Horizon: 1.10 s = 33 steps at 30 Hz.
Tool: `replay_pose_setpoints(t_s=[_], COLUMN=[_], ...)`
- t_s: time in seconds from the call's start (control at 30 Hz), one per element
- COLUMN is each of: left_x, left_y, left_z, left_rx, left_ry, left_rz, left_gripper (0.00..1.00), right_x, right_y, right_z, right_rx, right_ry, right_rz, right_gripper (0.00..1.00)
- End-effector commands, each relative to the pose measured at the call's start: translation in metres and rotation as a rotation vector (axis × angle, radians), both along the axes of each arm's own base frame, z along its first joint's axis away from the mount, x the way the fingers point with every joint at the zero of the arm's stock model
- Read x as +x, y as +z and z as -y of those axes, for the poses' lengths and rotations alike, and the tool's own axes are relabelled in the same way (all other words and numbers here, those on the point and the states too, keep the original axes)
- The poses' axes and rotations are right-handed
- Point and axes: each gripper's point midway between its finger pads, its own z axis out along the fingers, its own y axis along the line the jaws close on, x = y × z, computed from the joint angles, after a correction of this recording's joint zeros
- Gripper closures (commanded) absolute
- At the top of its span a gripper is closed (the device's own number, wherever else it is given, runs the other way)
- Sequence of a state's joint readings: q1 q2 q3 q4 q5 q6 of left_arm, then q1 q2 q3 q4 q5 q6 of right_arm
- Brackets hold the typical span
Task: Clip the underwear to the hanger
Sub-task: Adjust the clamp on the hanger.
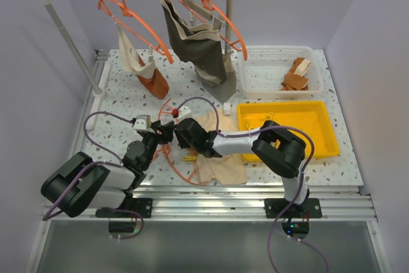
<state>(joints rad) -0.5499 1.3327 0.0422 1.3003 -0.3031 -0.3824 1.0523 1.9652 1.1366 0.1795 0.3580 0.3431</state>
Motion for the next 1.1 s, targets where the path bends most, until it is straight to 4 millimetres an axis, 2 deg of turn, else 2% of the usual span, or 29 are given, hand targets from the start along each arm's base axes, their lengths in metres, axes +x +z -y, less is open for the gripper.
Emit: replay_pose_setpoints(t_s=[0.0, 0.1, 0.2, 0.4, 0.6, 0.8, 1.07], left_x=[-0.019, -0.020, -0.022, -0.025, -0.033, -0.037, -0.040], left_y=[-0.005, -0.006, -0.005, 0.002, 0.010, 0.016, 0.015], left_z=[-0.017, -0.018, -0.019, -0.014, -0.007, 0.002, 0.000], left_rx=[-0.006, -0.006, -0.011, -0.026, -0.040, -0.046, -0.053], left_ry=[0.021, 0.023, 0.023, -0.015, -0.070, -0.125, -0.128], left_rz=[0.021, 0.020, 0.027, 0.054, 0.092, 0.120, 0.126], left_gripper=[0.37, 0.37, 0.37, 0.37, 0.37, 0.37, 0.37], right_x=[0.008, 0.009, 0.011, 0.014, 0.015, 0.014, 0.026], right_y=[0.001, -0.001, 0.007, 0.044, 0.063, 0.065, 0.062], right_z=[-0.002, -0.001, 0.003, 0.003, 0.001, -0.004, 0.005], right_rx=[0.002, 0.007, 0.024, 0.117, 0.239, 0.317, 0.384], right_ry=[-0.022, -0.028, -0.043, -0.057, -0.064, -0.058, -0.095], right_rz=[0.014, 0.016, 0.031, 0.077, 0.068, 0.033, 0.024], right_gripper=[0.58, 0.64, 0.69, 0.76, 0.78, 0.77, 0.76])
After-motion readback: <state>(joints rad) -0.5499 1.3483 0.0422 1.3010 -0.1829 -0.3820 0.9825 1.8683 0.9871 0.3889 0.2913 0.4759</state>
